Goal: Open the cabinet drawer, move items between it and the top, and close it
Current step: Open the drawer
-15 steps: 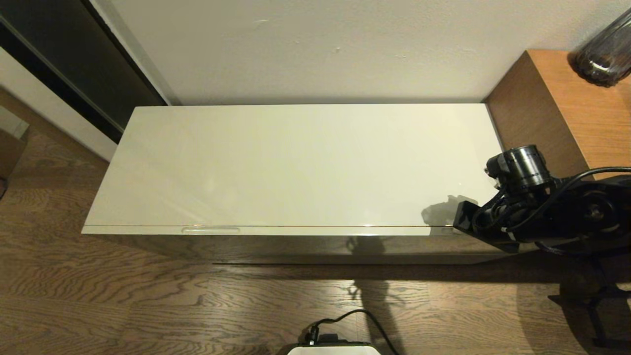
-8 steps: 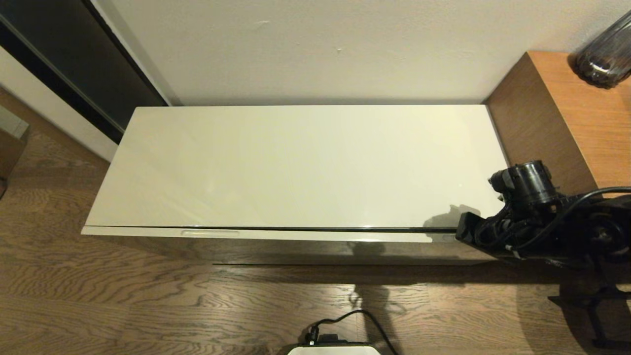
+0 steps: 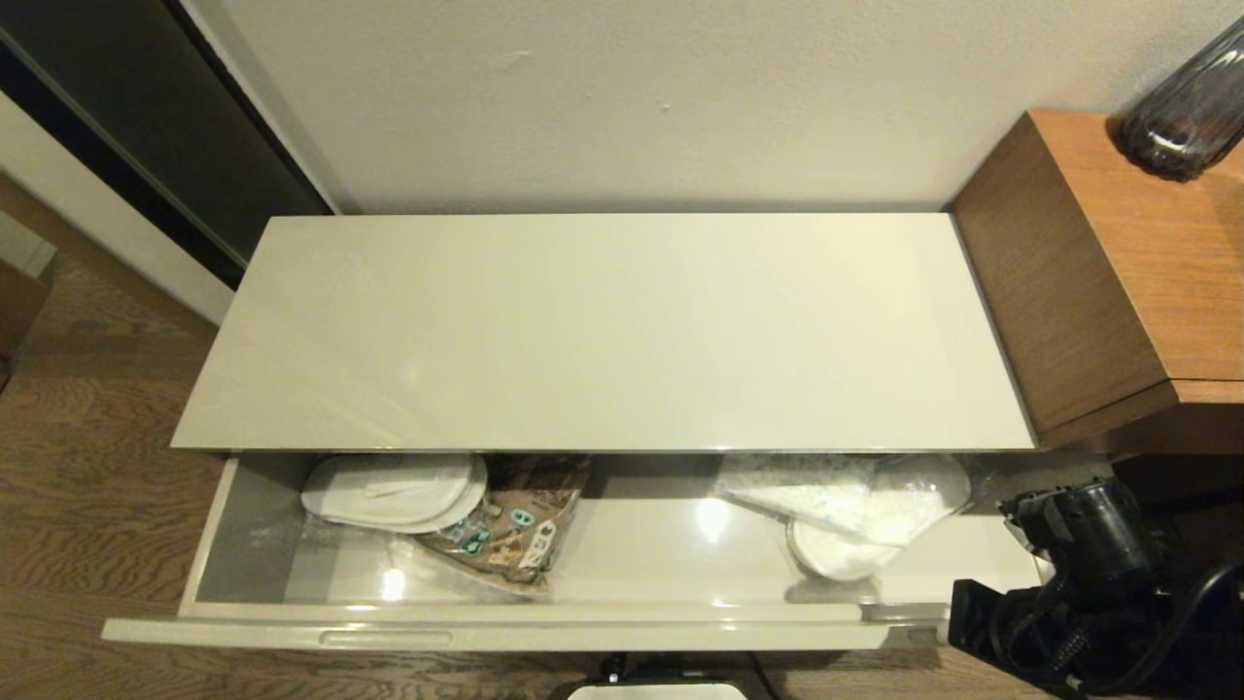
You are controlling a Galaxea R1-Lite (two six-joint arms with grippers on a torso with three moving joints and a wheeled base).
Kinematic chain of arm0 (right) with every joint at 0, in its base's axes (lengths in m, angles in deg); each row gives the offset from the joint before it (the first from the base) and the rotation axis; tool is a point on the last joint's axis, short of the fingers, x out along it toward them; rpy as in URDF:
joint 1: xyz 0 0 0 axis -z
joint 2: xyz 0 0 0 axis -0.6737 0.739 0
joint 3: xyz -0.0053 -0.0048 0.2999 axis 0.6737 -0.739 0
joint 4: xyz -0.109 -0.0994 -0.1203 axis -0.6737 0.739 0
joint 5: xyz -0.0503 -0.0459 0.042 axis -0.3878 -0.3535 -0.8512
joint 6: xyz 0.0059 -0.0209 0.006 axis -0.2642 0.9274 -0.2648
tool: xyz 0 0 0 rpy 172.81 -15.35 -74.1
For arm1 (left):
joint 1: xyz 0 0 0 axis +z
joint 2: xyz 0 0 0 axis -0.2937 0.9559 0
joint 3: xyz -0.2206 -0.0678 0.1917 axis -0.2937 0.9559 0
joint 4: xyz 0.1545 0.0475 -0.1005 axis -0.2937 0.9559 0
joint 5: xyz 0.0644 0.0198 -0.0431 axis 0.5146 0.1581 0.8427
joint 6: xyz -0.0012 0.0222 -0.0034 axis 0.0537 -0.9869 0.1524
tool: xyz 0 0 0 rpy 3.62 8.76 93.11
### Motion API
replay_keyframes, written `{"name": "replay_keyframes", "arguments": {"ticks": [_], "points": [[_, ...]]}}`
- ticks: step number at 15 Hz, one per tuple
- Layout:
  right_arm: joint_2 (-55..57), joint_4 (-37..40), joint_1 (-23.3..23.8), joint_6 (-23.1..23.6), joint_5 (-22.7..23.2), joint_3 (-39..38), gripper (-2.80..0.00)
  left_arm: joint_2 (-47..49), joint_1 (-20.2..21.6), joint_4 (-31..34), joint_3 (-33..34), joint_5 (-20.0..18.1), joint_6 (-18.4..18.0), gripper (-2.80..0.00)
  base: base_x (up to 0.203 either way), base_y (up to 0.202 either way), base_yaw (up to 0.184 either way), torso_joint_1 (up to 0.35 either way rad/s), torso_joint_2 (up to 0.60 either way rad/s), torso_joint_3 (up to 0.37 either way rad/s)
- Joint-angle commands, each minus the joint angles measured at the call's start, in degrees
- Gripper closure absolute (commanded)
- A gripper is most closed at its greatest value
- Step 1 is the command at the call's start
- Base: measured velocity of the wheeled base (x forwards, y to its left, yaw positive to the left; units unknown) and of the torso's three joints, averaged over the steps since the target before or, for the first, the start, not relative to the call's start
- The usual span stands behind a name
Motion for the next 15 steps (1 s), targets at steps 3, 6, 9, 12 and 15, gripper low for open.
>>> {"name": "replay_keyframes", "arguments": {"ticks": [3,6,9,12,15], "points": [[-18.8,11.1,0.2,0.2,0.0,4.5,0.0,0.1,0.0,0.0,0.0,0.0,0.0,0.0,0.0,0.0,0.0,0.001,0.02,-0.005],[-20.6,24.8,0.3,0.5,0.2,20.5,0.0,0.0,0.0,0.0,0.0,0.0,0.0,0.0,0.0,0.0,0.0,0.0,0.0,0.0],[-21.4,36.0,-0.2,0.6,1.5,29.7,0.0,0.0,0.0,0.0,0.0,0.0,0.0,0.0,0.0,0.0,0.0,0.0,0.0,0.0],[-18.9,35.5,-0.4,0.4,1.8,25.4,0.0,0.0,0.0,0.0,-0.1,0.1,0.0,0.0,0.0,0.0,0.0,0.0,0.0,0.0],[-10.2,25.3,-0.3,0.2,1.2,19.5,0.0,0.0,0.0,0.0,0.0,0.0,0.0,0.0,0.0,0.0,0.0,0.0,0.0,0.0]]}}
